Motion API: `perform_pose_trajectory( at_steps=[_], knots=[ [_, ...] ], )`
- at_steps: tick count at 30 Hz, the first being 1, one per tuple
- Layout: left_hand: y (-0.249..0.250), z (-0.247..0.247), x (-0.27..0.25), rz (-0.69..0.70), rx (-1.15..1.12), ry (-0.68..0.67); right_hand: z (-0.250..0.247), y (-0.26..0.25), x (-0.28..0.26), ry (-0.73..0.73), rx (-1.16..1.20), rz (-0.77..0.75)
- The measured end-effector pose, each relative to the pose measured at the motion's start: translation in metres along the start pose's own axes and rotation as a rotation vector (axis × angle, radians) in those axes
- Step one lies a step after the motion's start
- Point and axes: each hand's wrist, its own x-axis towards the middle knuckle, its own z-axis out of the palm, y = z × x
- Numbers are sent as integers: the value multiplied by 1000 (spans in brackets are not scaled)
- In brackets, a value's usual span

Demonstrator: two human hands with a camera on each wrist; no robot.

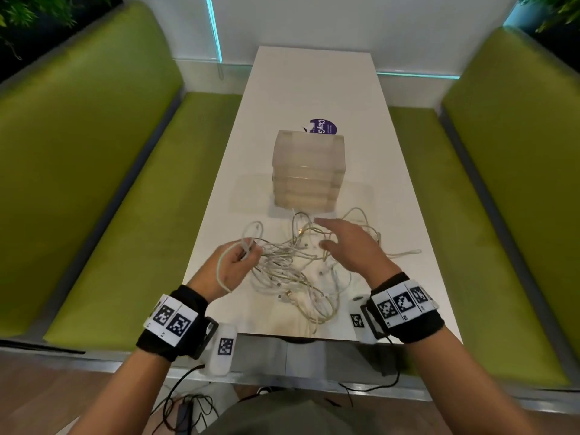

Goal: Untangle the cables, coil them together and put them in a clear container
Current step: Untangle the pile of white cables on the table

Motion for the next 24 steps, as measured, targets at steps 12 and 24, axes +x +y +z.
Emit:
perform_pose_trajectory(
  at_steps=[12,24],
  knots=[
    [7,-4,-9,68,67,35,18,31,18,31,-75,99],
    [21,19,-17,69,62,-284,-3,-51,-48,-282,235,-169]
  ],
)
